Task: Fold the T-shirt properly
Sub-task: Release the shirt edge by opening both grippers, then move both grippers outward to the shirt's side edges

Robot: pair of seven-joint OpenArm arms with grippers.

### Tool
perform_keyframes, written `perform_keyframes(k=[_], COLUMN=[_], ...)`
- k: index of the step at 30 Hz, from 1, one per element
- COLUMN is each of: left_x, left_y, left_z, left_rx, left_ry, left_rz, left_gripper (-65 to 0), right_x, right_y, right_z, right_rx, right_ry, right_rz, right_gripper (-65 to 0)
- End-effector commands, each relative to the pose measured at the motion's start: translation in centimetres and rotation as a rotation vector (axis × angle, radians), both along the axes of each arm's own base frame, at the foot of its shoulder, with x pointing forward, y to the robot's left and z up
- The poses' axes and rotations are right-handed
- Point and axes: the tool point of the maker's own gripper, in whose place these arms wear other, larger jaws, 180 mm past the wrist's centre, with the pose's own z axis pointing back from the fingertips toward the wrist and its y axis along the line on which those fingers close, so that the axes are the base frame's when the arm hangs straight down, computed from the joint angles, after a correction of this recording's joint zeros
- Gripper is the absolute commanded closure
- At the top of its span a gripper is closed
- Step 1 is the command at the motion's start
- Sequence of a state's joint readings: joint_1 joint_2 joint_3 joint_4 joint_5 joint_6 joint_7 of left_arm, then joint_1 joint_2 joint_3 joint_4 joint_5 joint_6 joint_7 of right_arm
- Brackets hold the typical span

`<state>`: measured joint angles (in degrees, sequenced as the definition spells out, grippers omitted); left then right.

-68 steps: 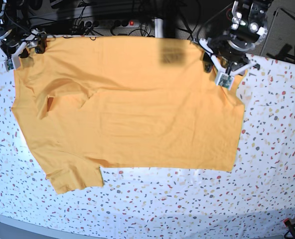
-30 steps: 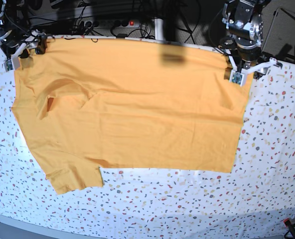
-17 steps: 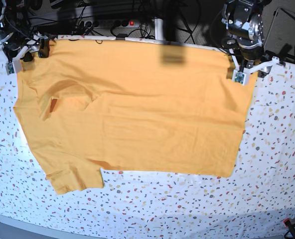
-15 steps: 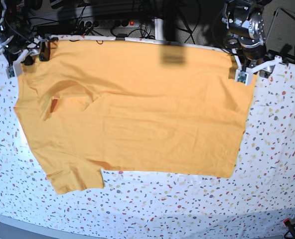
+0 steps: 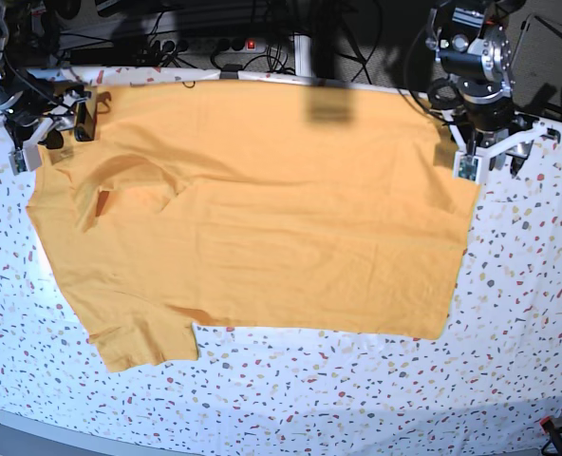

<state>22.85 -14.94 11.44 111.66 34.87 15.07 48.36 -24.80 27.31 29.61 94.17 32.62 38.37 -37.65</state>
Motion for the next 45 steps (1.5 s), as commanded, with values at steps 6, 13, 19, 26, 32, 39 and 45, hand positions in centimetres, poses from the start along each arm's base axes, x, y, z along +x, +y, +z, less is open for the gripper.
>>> perform_keyframes(k=[6, 13, 19, 26, 32, 39, 45], left_x=[0.4, 0.8, 0.9, 0.8, 0.8, 0.8, 0.8], left_y=[0.2, -0.6, -2.5, -2.6, -2.6, -2.6, -2.6], left_z=[1.1, 1.0, -0.2, -0.3, -0.3, -0.3, -0.3], left_rx=[0.009, -0.046, -0.179, -0.190, -0.189, -0.189, -0.189], left_ry=[-0.041, -0.058, -0.030, -0.028, -0.027, -0.027, -0.027], left_rz=[0.001, -0.022, -0.064, -0.063, -0.063, -0.063, -0.063], left_gripper=[-24.5, -24.5, -24.5, -24.5, -24.5, -24.5, -24.5], right_x=[1.0, 2.7, 2.1, -0.2, -1.3, -1.3, -1.3], right_y=[-0.1, 0.4, 0.2, -0.4, -0.8, -1.8, -2.4], right_z=[1.6, 3.0, 0.8, -1.9, -2.6, -2.7, -2.5], right_rx=[-0.004, 0.045, -0.008, -0.047, -0.074, -0.086, -0.093], right_ry=[-0.057, -0.140, -0.063, 0.035, 0.089, 0.095, 0.093], right_rz=[0.015, 0.009, -0.017, -0.039, -0.040, -0.116, -0.134], right_gripper=[-36.0, -36.0, -36.0, -36.0, -36.0, -36.0, -36.0])
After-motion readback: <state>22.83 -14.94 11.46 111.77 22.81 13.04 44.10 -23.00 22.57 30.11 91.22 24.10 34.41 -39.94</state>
